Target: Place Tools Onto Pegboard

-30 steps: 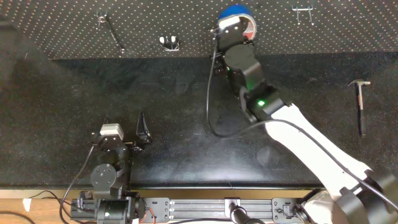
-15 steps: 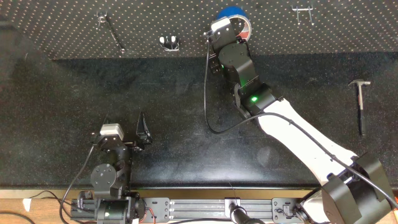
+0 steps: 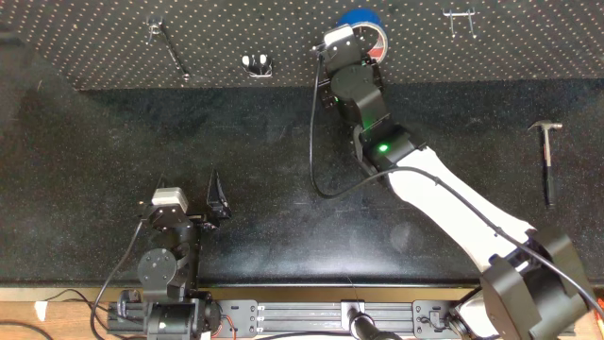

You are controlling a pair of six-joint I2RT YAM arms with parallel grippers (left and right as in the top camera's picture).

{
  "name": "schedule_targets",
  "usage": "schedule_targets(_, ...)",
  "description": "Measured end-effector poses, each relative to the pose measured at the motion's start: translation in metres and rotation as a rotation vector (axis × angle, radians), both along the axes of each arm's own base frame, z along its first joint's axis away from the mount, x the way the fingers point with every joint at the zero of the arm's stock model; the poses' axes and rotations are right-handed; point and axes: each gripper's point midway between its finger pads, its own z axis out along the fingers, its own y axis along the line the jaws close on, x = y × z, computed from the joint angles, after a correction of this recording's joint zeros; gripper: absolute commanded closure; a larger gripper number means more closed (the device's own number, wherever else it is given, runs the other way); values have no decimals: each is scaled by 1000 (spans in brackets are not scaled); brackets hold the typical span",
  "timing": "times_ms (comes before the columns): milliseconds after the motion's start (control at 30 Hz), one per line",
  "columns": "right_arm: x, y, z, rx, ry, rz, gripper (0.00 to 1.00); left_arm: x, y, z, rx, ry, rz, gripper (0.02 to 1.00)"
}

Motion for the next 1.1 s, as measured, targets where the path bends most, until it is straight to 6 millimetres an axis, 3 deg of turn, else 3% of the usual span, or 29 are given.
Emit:
schedule_targets(233, 3, -2, 0, 0, -8, -8, 923, 0, 0, 0, 0, 0, 0, 23)
schedule_targets(467, 10, 0, -10, 1, -15, -16, 855, 0, 0, 0, 0, 0, 0, 23)
schedule_targets(600, 11, 1, -12, -2, -11, -16, 781, 0, 0, 0, 0, 0, 0, 23)
schedule_targets(700, 9, -1, -19, -25, 15, -14, 660, 0, 0, 0, 0, 0, 0, 23)
schedule_targets(933, -6, -1, -26, -70, 82, 3, 606, 0, 0, 0, 0, 0, 0, 23)
schedule_targets(1000, -22, -5, -17, -90, 109, 15, 531, 0, 0, 0, 0, 0, 0, 23)
schedule_targets(1100, -50, -16, 0, -121, 152, 36, 121, 0, 0, 0, 0, 0, 0, 20)
